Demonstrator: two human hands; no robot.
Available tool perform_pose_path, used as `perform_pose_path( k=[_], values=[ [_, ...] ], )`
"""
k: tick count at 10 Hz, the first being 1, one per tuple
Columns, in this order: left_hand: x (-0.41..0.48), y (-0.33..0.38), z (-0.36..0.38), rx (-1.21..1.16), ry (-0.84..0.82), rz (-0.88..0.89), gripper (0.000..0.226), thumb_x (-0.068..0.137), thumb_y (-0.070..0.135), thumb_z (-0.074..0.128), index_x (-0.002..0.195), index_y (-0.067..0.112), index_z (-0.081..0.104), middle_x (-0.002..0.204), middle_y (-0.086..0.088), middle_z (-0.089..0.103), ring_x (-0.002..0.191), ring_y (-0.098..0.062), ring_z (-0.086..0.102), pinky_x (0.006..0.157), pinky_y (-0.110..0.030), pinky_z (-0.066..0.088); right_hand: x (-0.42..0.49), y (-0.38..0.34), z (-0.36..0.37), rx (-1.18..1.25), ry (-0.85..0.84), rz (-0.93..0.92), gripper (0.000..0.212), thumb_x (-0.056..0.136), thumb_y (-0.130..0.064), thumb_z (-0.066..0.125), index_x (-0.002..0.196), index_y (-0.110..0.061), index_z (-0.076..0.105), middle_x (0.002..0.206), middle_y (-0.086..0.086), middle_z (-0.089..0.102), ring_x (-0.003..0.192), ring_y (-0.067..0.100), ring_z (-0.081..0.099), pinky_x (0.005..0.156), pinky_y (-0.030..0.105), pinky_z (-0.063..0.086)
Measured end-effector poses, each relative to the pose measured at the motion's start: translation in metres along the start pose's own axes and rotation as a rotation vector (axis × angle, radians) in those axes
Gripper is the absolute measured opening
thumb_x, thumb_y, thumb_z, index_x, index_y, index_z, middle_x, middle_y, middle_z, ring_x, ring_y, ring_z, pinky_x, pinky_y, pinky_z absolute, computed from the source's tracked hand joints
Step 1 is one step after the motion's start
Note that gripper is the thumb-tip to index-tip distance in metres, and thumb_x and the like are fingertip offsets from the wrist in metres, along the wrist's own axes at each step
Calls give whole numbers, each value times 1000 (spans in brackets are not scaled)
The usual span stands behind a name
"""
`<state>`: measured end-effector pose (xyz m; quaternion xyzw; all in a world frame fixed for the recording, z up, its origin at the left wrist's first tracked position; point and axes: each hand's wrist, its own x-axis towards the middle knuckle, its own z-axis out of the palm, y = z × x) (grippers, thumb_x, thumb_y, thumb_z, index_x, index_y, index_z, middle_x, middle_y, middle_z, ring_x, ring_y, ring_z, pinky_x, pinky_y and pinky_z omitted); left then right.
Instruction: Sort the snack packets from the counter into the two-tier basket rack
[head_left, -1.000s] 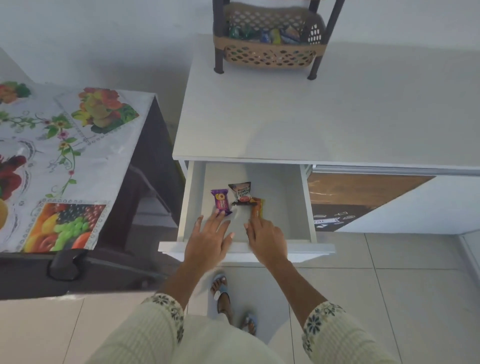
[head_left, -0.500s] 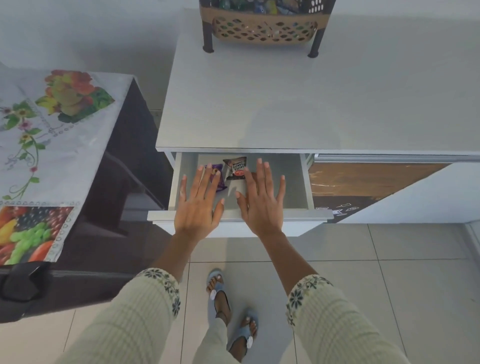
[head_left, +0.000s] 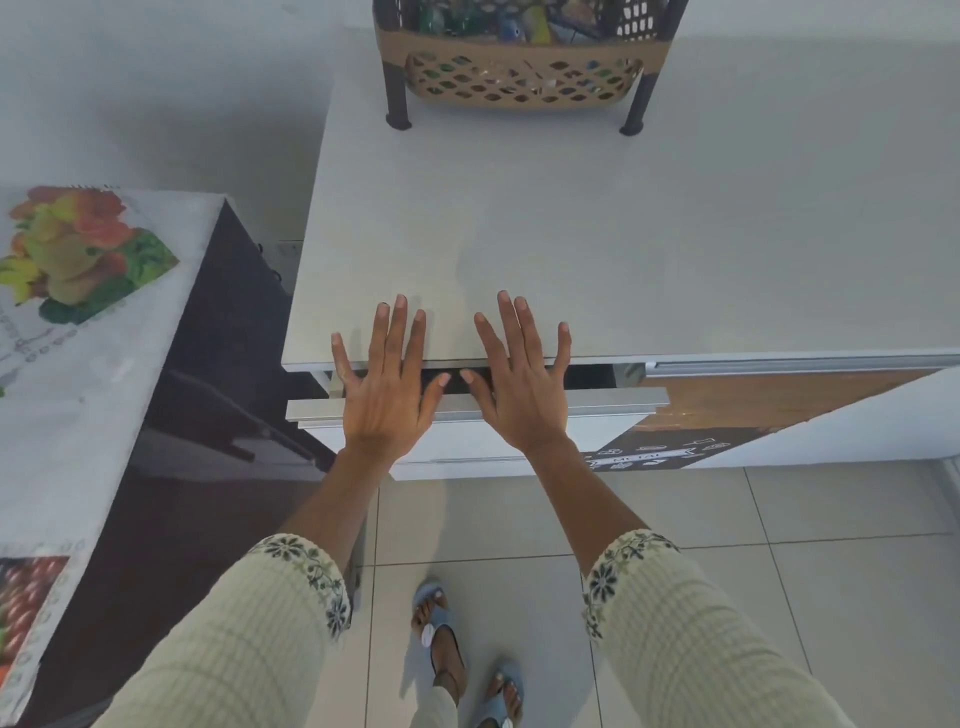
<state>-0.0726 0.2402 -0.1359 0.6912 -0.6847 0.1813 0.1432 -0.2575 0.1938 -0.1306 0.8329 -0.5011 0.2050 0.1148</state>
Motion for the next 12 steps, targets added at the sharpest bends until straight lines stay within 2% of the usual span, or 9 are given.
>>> perform_pose_path(
  k=[2, 3, 4, 5, 7, 8, 9, 10, 12],
  values=[
    [22, -8, 19, 2, 60, 52, 73, 99, 59, 29, 156, 14, 18, 164, -3, 6, 151, -21, 7, 114, -66, -2, 18, 11, 20, -40, 13, -143, 67, 95, -62, 32, 149, -22, 33, 158, 4, 29, 148, 22, 22, 114, 61, 7],
    [21, -11, 18, -68, 96, 114, 78, 94, 65, 39, 151, 13, 32, 162, 0, 21, 149, -16, 18, 116, -58, 7, 15, 16, 20, 9, 25, -229, 66, 93, -61, 38, 141, -18, 46, 149, 1, 45, 138, 21, 40, 112, 58, 17],
    [22, -14, 13, -135, 123, 179, 78, 89, 67, 48, 144, 12, 45, 156, 0, 35, 145, -16, 31, 115, -56, 17, 15, 21, 17, 30, -16, -293, 64, 94, -58, 40, 143, -16, 44, 151, 2, 43, 134, 21, 44, 107, 53, 27],
    [22, -17, 10, -128, 118, 239, 69, 92, 60, 51, 140, 10, 50, 150, -2, 45, 139, -18, 42, 114, -53, 25, 14, 20, 14, -4, -34, -283, 56, 97, -50, 43, 142, -18, 45, 150, 1, 44, 132, 20, 47, 96, 48, 37],
    [22, -10, 3, -169, 107, 157, 54, 97, 48, 52, 138, 13, 54, 147, 2, 49, 136, -16, 46, 107, -46, 35, 19, 8, 8, -32, -28, -181, 44, 93, -42, 55, 132, -22, 54, 142, -3, 52, 124, 18, 54, 92, 45, 39],
    [21, -9, -1, -199, 65, 146, 53, 99, 47, 46, 138, 13, 54, 147, 2, 49, 136, -16, 45, 107, -46, 35, 20, 4, 3, -51, -87, -167, 43, 91, -39, 57, 130, -22, 54, 140, -3, 54, 122, 19, 55, 91, 45, 40],
    [26, -10, -11, -234, -18, 129, 54, 94, 44, 55, 137, 11, 55, 146, 0, 51, 135, -19, 47, 107, -48, 36, 27, 0, -10, -15, -161, -141, 44, 88, -42, 57, 127, -21, 58, 137, -1, 57, 117, 22, 57, 90, 44, 40],
    [31, -13, -32, -254, -177, 154, 58, 89, 43, 56, 136, 10, 55, 146, -2, 50, 136, -20, 46, 106, -47, 36, 34, -1, -30, 53, -282, -139, 52, 82, -48, 55, 125, -18, 60, 135, 1, 58, 114, 24, 56, 90, 43, 41],
    [66, -16, -79, -149, -357, 123, 49, 98, 38, 25, 113, 18, 67, 120, 2, 69, 109, -17, 63, 101, -39, 34, 52, -17, -65, 131, -457, -37, 44, 93, -41, 45, 126, -16, 59, 135, 4, 57, 118, 27, 54, 92, 40, 42]
  ],
)
